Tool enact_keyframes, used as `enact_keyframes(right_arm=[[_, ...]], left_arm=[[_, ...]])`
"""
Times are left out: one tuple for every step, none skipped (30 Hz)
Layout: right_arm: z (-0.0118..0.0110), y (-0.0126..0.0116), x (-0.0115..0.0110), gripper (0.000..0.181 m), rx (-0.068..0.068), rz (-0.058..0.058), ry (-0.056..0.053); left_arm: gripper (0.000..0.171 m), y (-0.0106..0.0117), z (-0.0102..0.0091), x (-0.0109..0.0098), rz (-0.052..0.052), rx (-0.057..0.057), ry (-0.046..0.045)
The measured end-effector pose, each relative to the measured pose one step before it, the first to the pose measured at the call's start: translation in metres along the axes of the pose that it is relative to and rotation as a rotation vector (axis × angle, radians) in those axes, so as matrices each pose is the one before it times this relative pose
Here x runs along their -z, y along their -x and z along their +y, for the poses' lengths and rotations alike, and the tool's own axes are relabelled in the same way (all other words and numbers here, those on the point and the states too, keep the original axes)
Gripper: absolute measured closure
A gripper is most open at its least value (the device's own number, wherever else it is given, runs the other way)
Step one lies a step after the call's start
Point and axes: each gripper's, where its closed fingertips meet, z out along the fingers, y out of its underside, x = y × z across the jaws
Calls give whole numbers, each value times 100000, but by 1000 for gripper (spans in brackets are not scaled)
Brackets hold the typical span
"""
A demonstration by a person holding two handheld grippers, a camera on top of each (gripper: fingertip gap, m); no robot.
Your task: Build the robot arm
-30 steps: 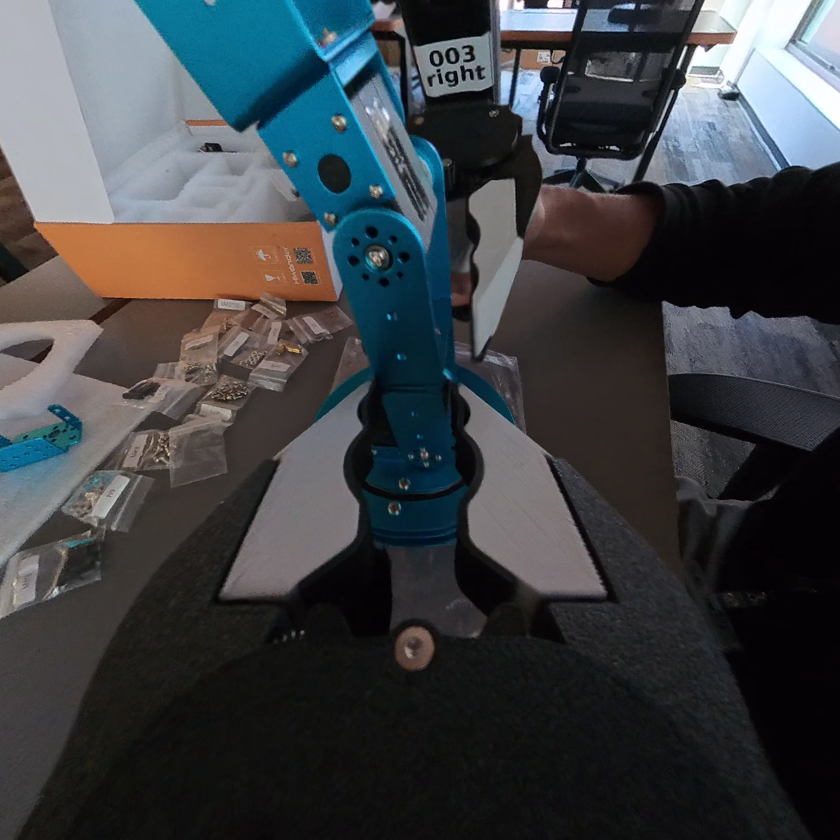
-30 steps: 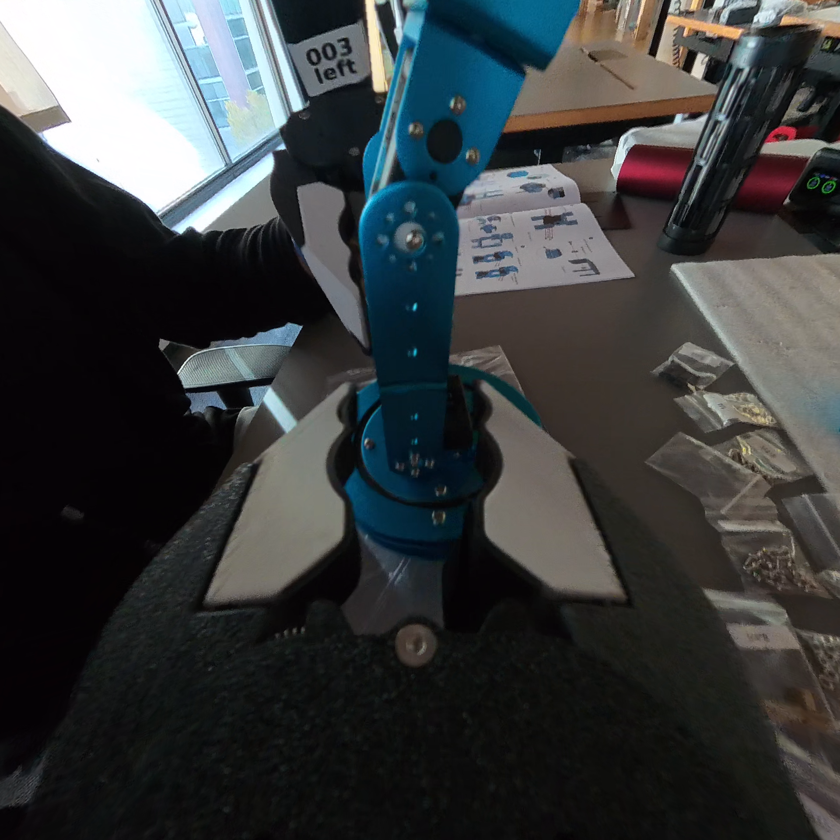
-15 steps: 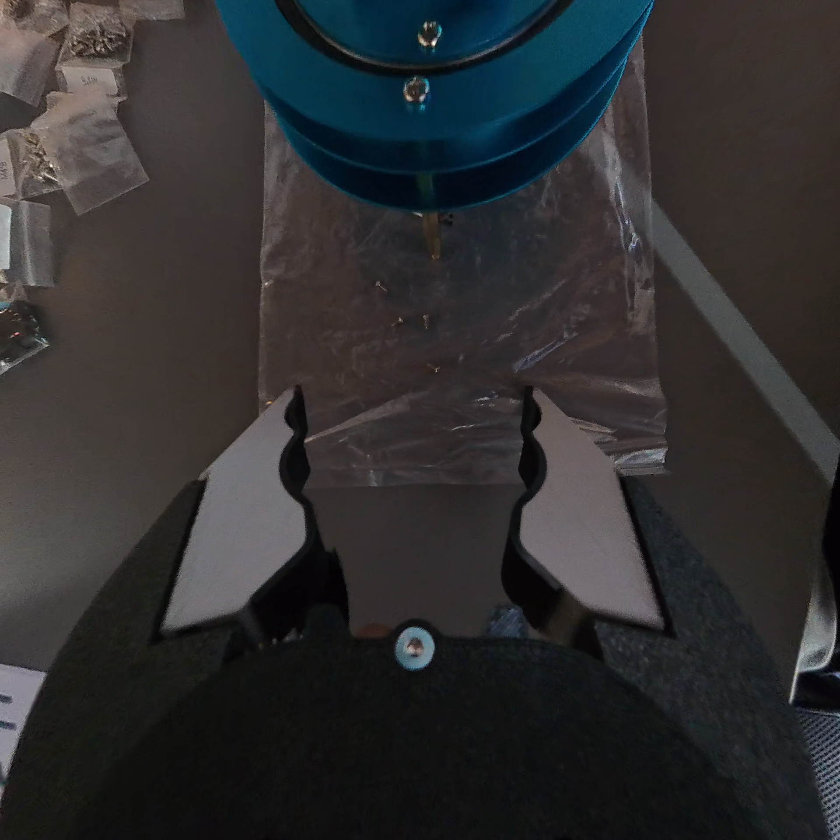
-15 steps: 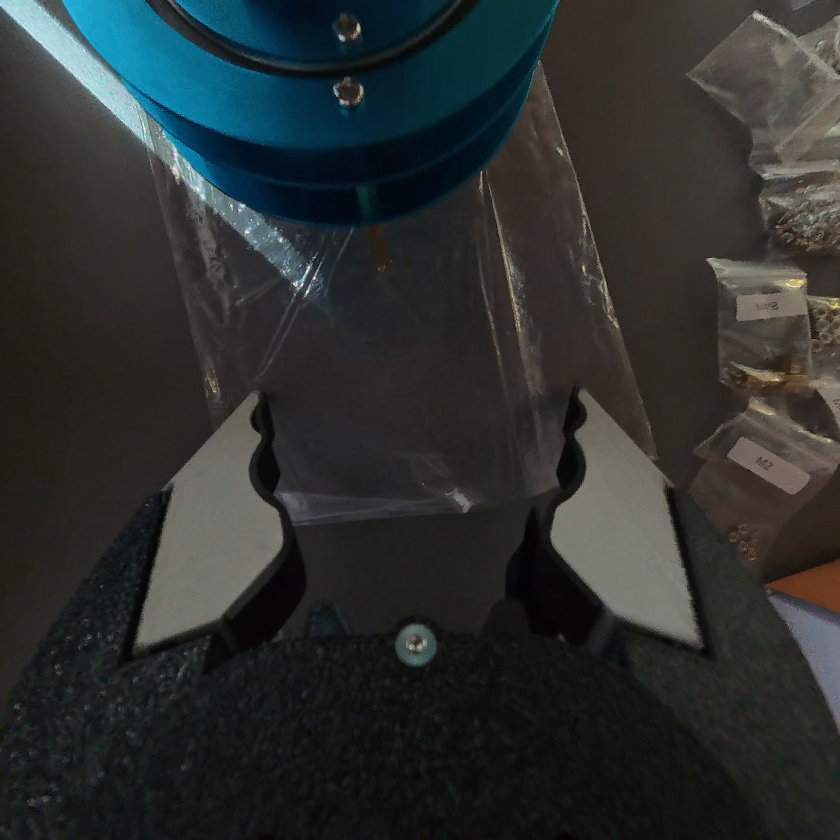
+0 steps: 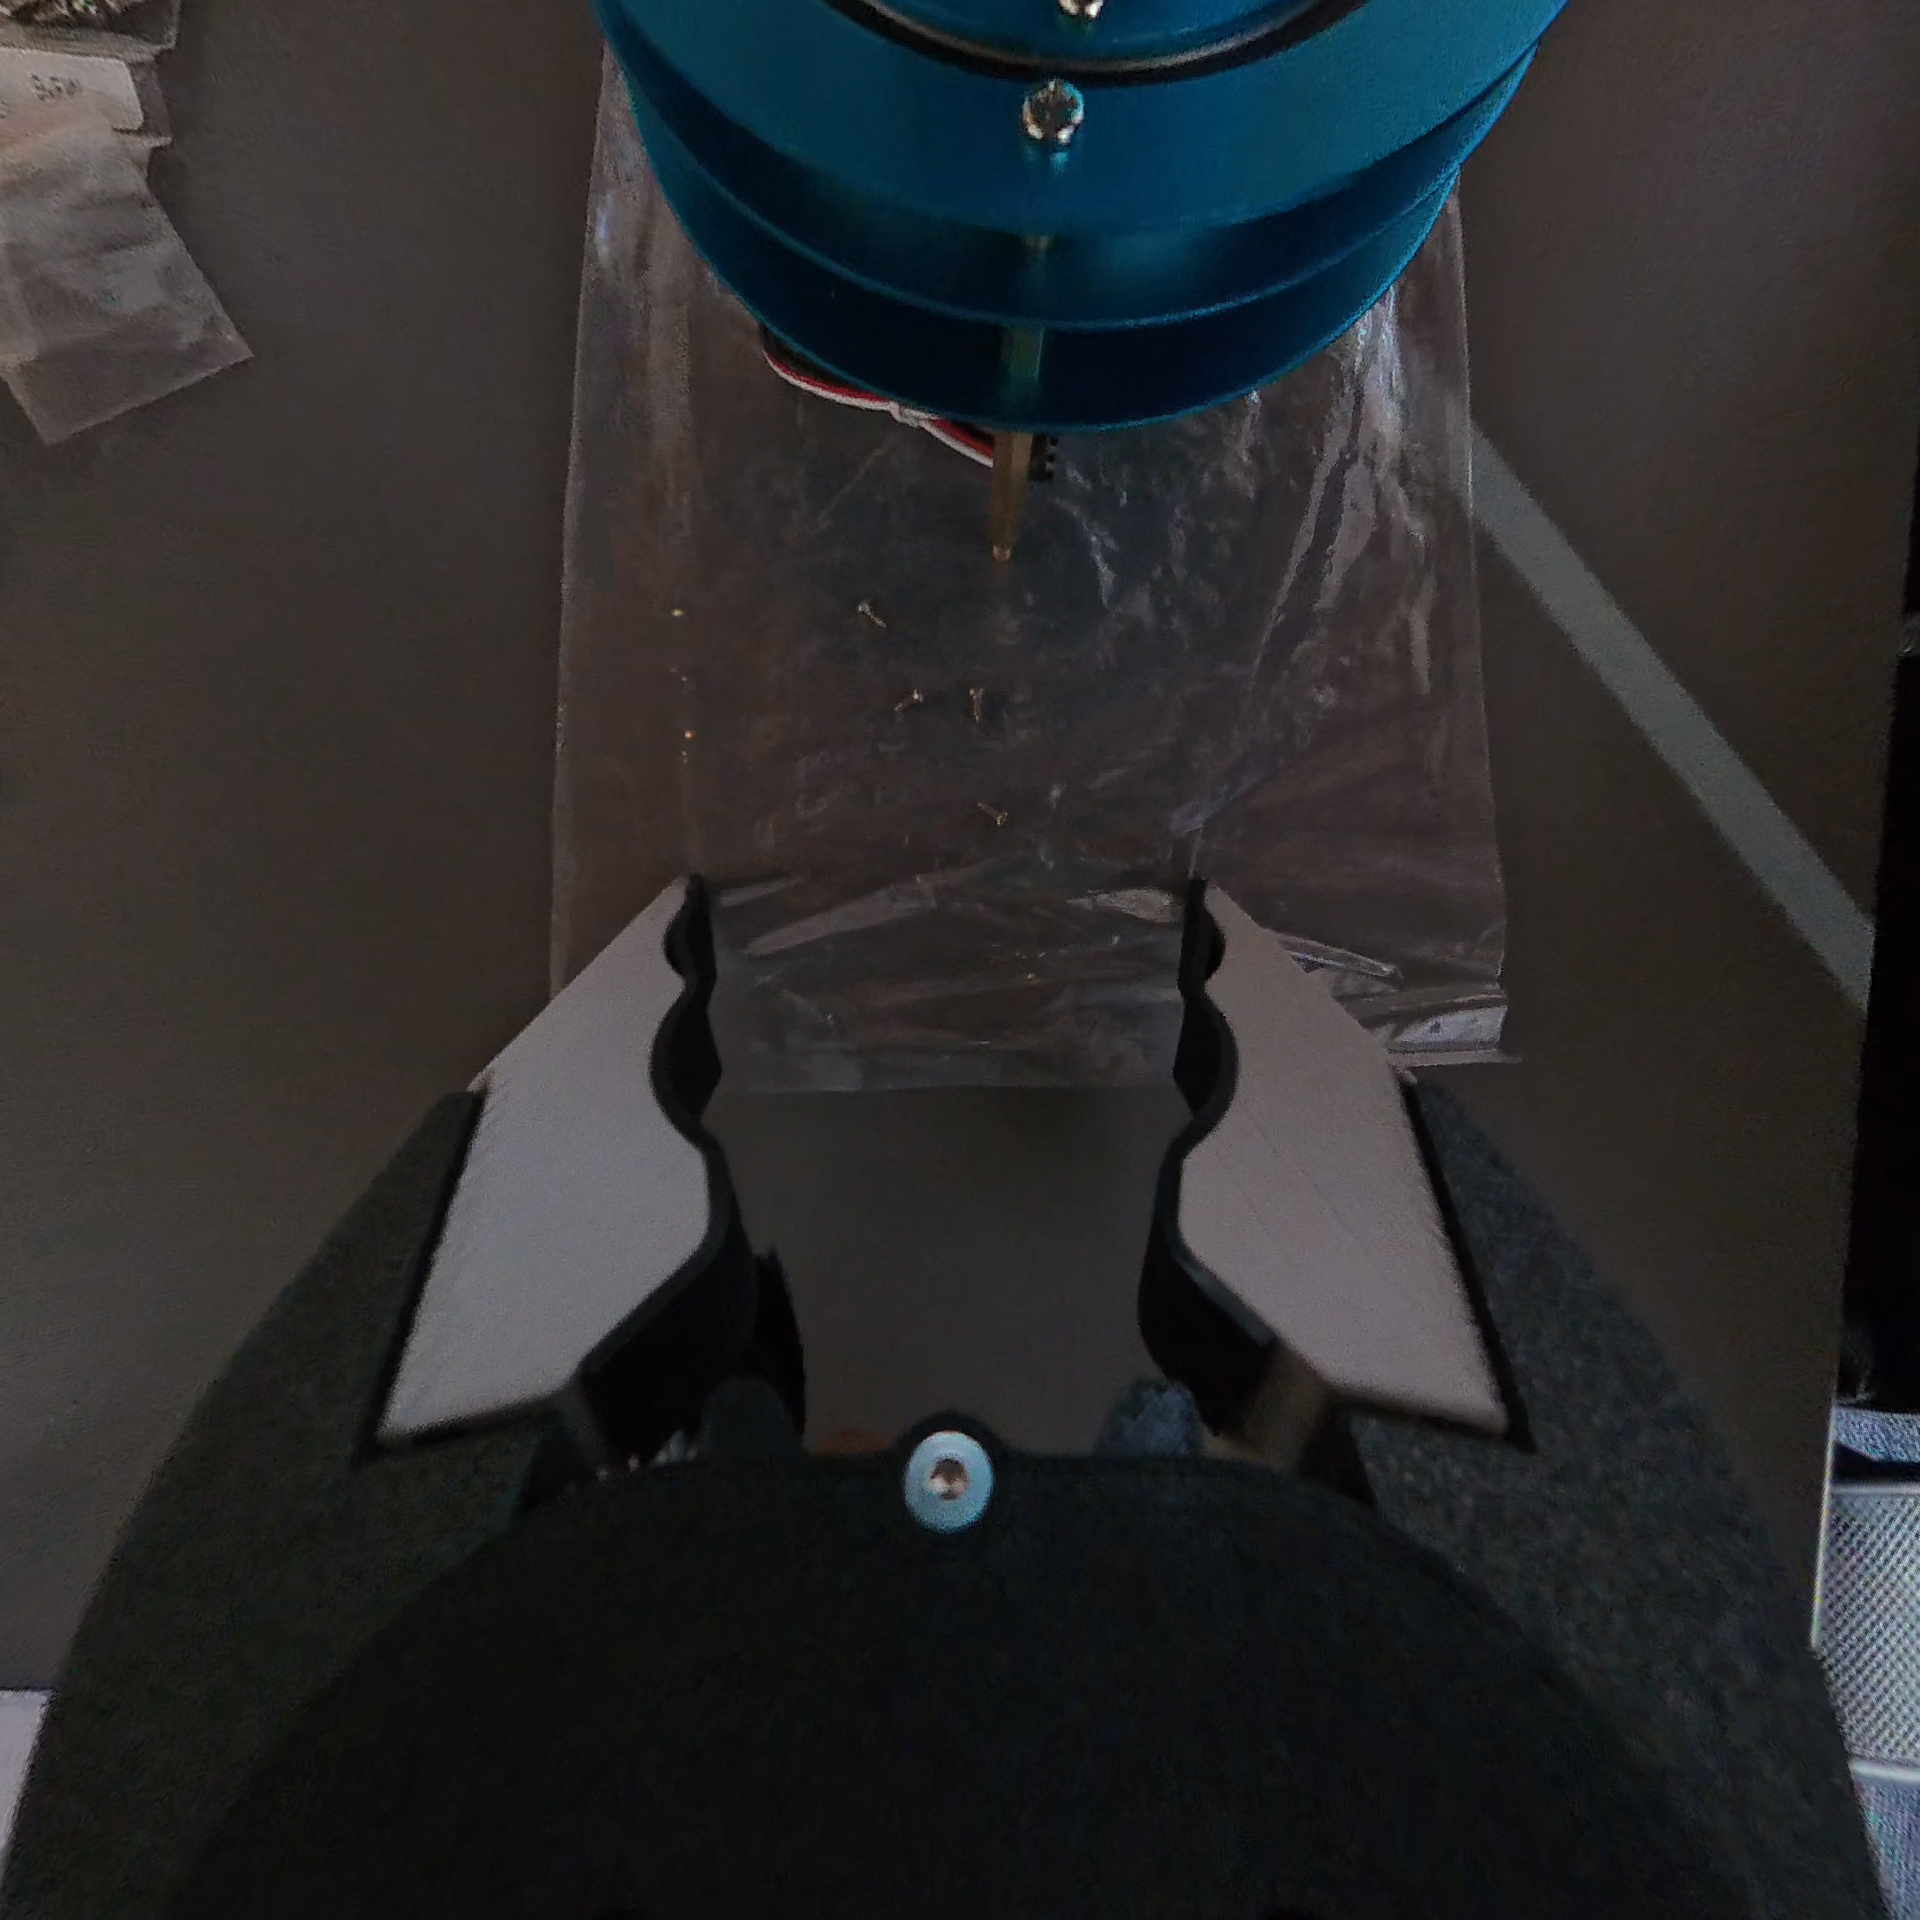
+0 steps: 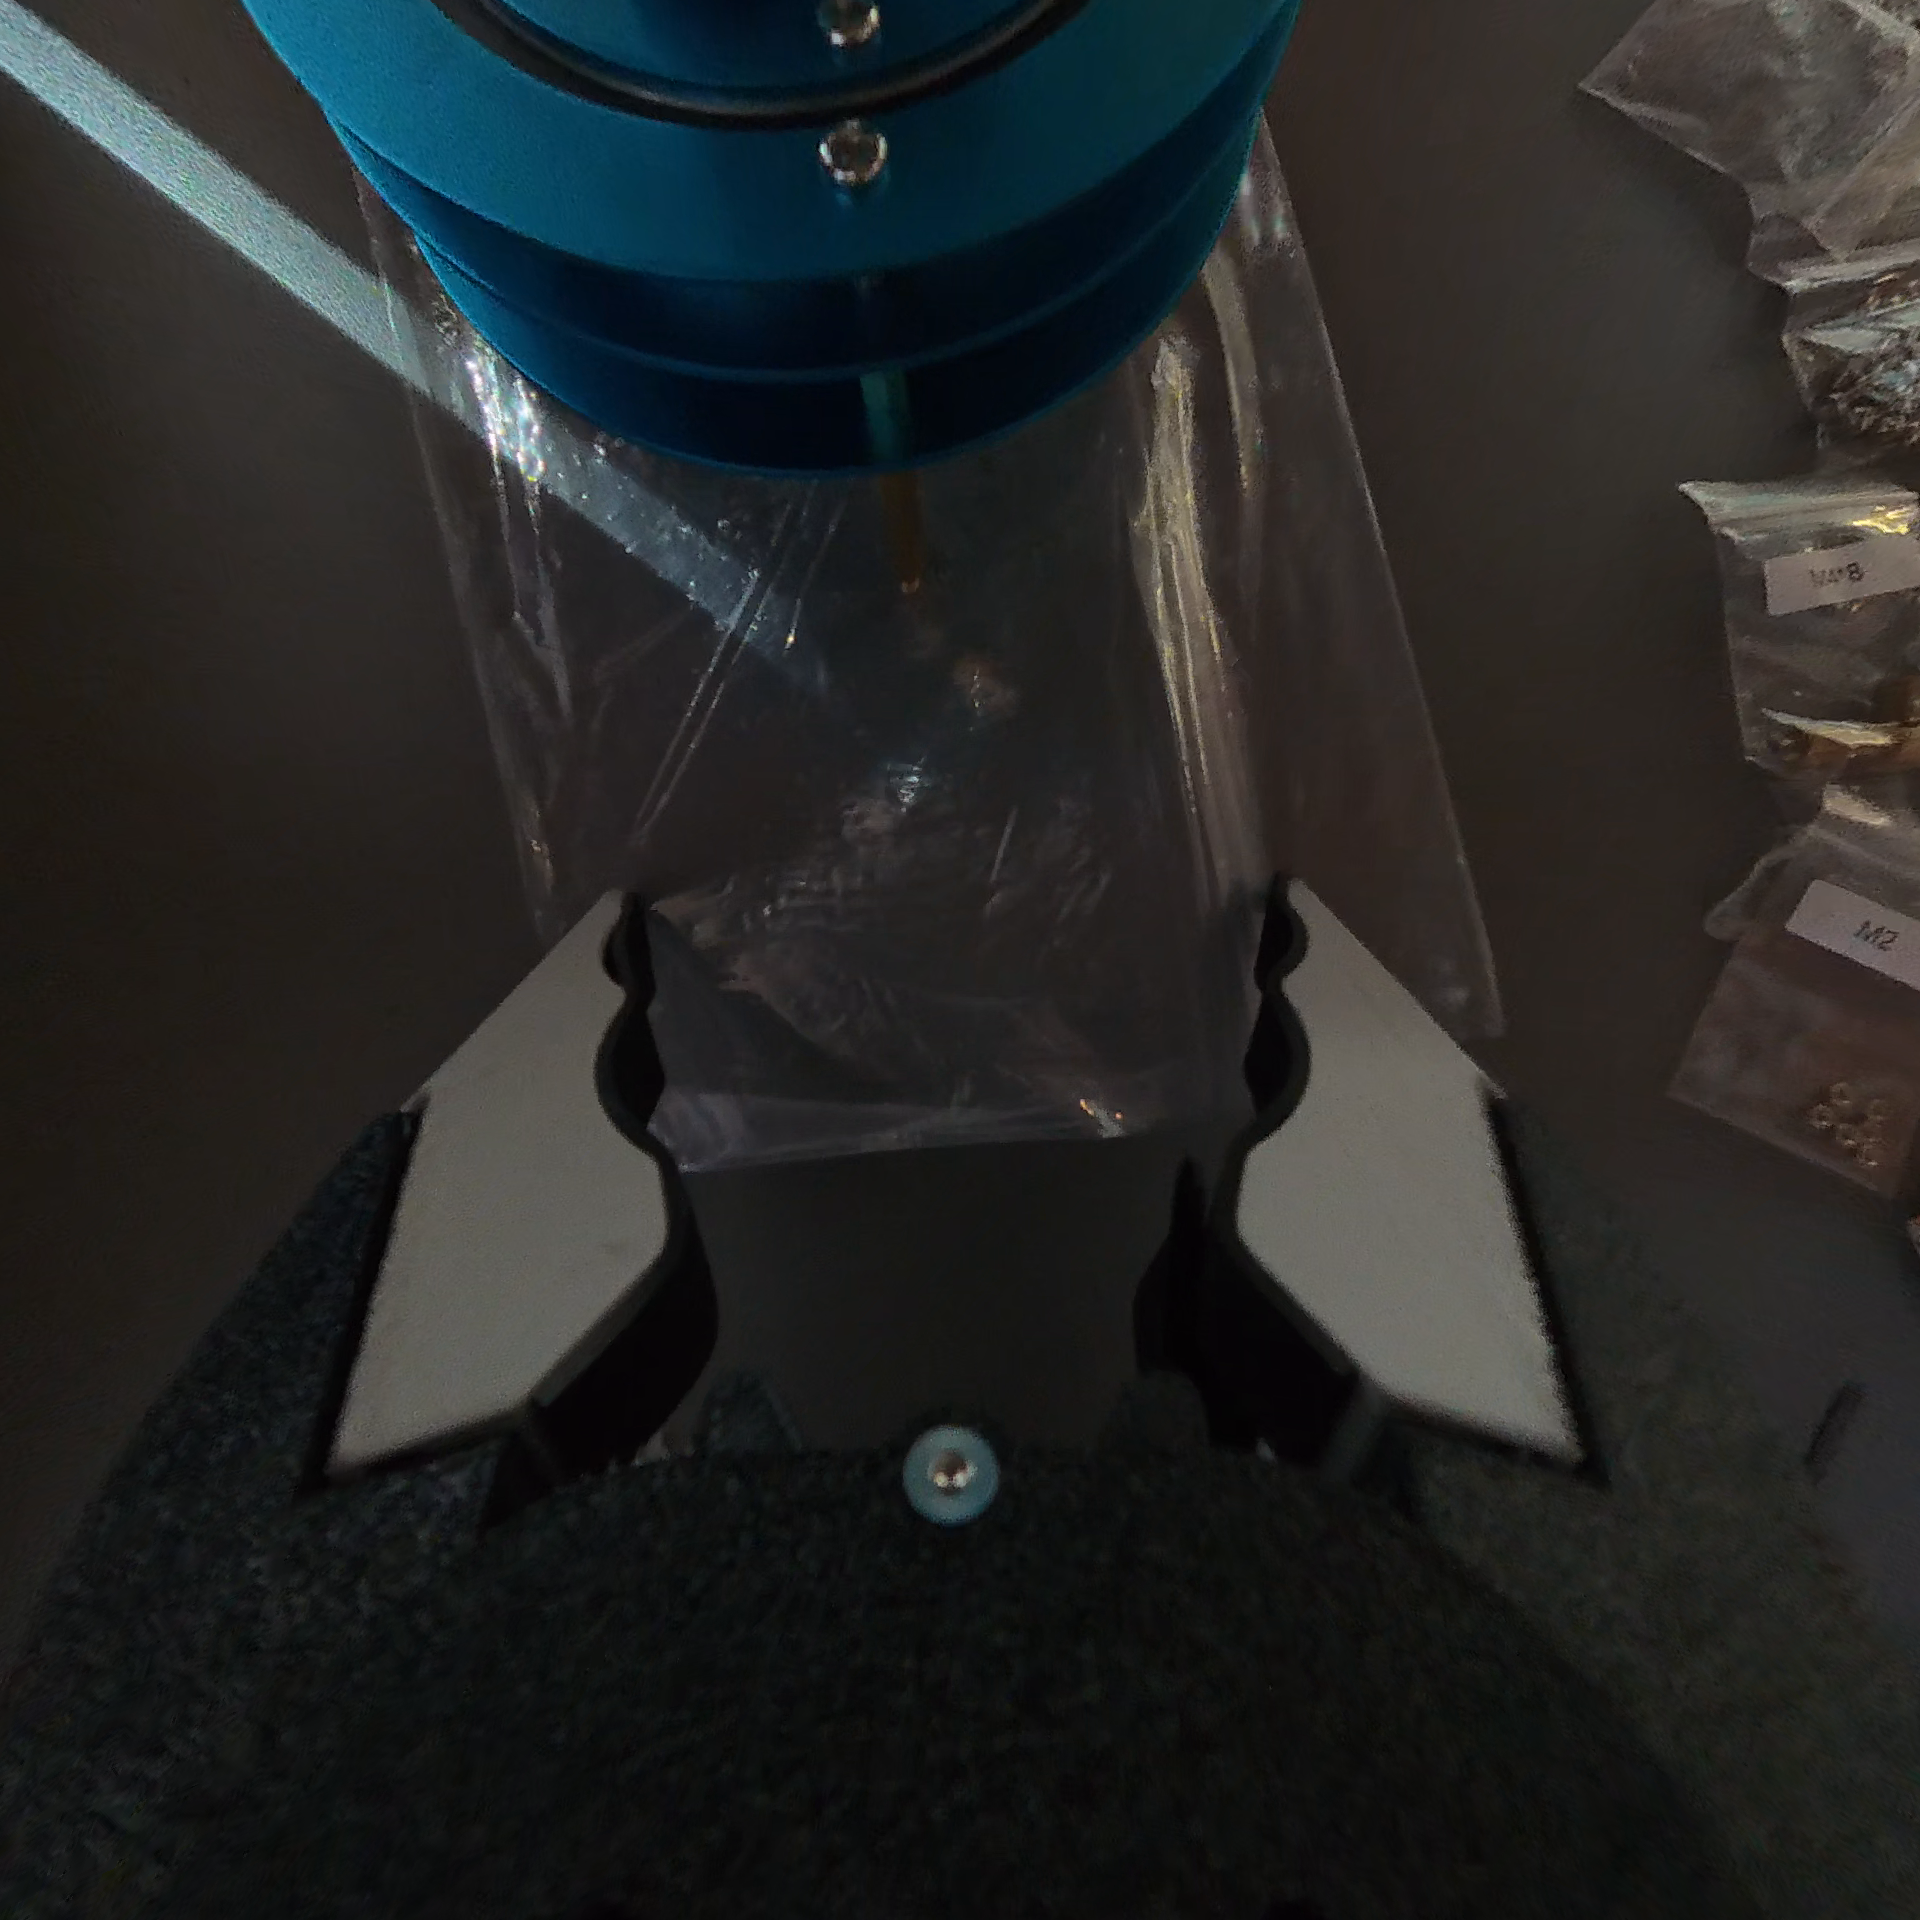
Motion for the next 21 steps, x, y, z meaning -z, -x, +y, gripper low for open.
enact_keyframes(right_arm=[[26,55,15,66,-280,54,-220],[9,20,12,66,-258,90,-122],[-10,24,-12,65,-198,142,82],[-5,7,-10,65,51,218,462],[-26,-11,-26,65,-19,280,505],[6,-123,-10,61,13,1008,768],[-32,-254,112,58,541,1985,157],[-184,-224,237,58,901,2504,-1441],[-371,-109,420,58,-61,2093,-2497],[-598,-32,620,58,-875,1784,-3753],[-803,-55,803,59,-1254,2509,-4983],[-876,73,892,60,-1163,2707,-5408],[-942,-10,952,60,-791,4279,-6027],[-1038,-11,999,61,-1441,5038,-6726],[-1149,257,964,65,-3235,3984,-7602],[-956,743,866,71,-4818,1288,-6646],[-609,665,666,77,-6414,1903,-4717],[-395,809,509,77,-6817,977,-3846],[-378,1187,450,80,-6133,-1098,-4825],[-292,936,401,89,-6090,391,-5058],[-173,524,349,100,-5874,2110,-4998]], left_arm=[[83,67,68,62,499,-746,832],[83,47,65,54,288,-490,986],[83,21,34,14,135,-358,745],[83,21,3,-2,-26,-29,520],[83,-7,-9,7,-333,249,326],[83,17,36,44,-835,389,167],[81,69,22,107,-1489,292,-199],[80,3,-44,193,-1609,220,-1273],[79,-12,-119,352,-1913,747,-2157],[79,15,-257,532,-2585,1492,-3448],[79,-93,-379,726,-2634,1957,-4645],[79,-297,-431,882,-2400,2087,-5242],[79,-470,-445,1022,-2407,2223,-5640],[79,-385,-492,1154,-3908,2855,-6014],[79,-513,-604,1312,-3949,3106,-7180],[81,-488,-581,1373,-4358,4742,-7714],[85,-323,-279,1386,-5132,6650,-6229],[86,-331,47,1407,-4686,6495,-5043],[86,-394,283,1430,-3816,5917,-4849],[87,-183,446,1408,-4254,5895,-4429],[87,104,443,1395,-5194,4609,-4306]])
